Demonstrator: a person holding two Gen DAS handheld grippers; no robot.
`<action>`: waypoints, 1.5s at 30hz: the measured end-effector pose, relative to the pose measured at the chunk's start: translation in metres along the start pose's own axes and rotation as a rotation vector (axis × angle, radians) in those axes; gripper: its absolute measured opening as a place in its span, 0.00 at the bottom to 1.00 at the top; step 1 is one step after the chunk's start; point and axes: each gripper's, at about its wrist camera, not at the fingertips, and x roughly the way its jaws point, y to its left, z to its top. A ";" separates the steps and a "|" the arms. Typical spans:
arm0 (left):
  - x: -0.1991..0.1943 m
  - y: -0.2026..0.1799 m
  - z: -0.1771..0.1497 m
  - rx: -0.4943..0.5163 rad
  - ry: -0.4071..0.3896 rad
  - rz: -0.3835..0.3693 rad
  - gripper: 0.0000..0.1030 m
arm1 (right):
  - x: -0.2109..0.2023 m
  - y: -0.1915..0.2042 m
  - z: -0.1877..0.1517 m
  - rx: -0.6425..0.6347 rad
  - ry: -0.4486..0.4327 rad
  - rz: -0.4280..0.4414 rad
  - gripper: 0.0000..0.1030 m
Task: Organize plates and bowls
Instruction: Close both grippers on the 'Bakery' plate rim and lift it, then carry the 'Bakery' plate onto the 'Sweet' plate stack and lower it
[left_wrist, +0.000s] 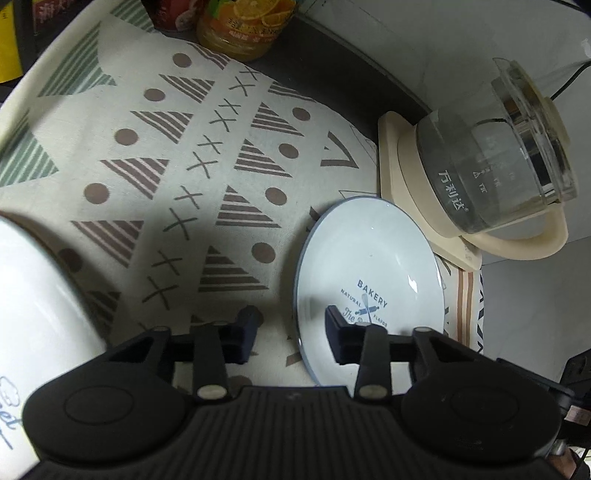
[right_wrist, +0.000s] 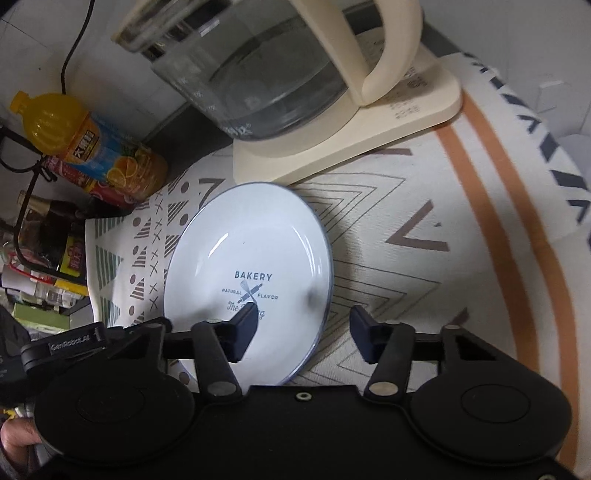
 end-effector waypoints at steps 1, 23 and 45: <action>0.003 0.000 0.000 -0.003 0.006 0.002 0.32 | 0.003 0.000 0.001 -0.002 0.007 0.004 0.43; 0.024 -0.018 -0.003 0.097 0.046 0.017 0.18 | 0.023 -0.011 -0.004 -0.005 -0.001 0.000 0.12; -0.032 -0.023 0.005 0.119 -0.069 -0.044 0.18 | -0.024 0.038 0.007 -0.093 -0.143 0.031 0.11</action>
